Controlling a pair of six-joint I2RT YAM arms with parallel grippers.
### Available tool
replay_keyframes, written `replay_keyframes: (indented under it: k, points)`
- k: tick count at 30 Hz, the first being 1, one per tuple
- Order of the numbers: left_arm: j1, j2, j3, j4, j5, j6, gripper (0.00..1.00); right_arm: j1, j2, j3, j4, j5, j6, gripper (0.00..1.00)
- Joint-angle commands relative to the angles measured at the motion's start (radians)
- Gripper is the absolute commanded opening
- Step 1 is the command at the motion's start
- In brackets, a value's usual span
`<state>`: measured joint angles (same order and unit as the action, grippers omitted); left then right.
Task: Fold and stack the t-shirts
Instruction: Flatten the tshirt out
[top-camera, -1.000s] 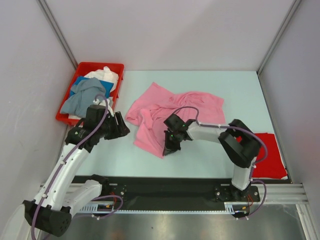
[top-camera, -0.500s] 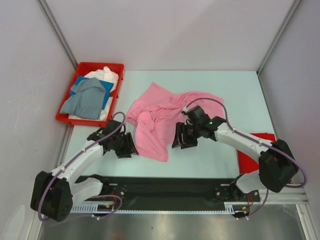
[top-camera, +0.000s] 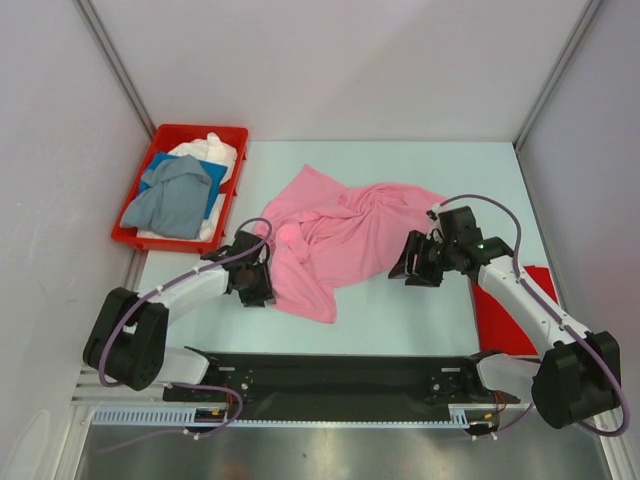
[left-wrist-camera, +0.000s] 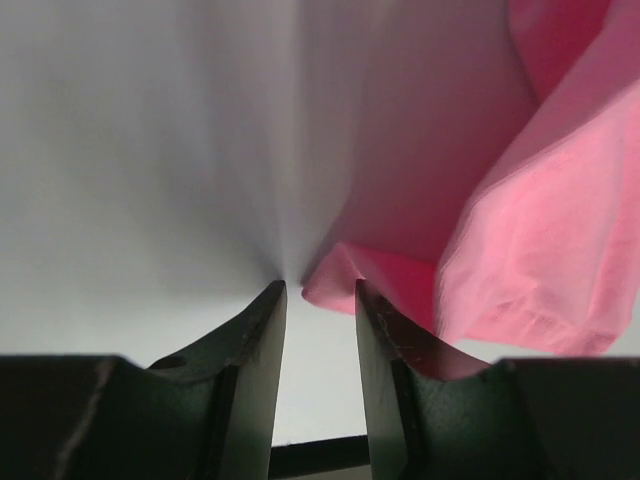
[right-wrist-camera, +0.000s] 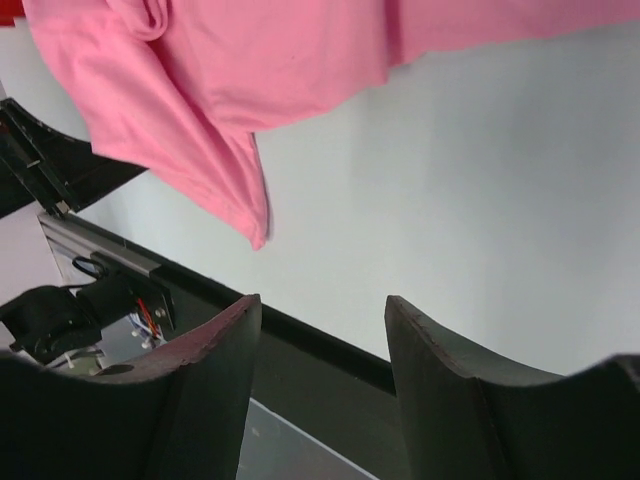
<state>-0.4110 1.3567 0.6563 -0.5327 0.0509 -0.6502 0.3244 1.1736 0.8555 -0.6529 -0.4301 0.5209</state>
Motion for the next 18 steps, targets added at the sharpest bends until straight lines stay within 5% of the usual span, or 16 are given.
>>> replay_keyframes:
  k: [1, 14, 18]
  points:
    - [-0.017, 0.031, 0.038, 0.040, -0.048, 0.021, 0.40, -0.063, -0.026, -0.006, -0.028, -0.053, -0.055, 0.58]
    - [-0.041, 0.093, 0.042, -0.012, -0.097, -0.019, 0.26, -0.168, 0.029, 0.030, -0.042, -0.050, -0.114, 0.58]
    - [-0.041, 0.119, 0.051, -0.001, -0.109, -0.028, 0.00, -0.229, 0.086, 0.060, -0.080, 0.017, -0.133, 0.59]
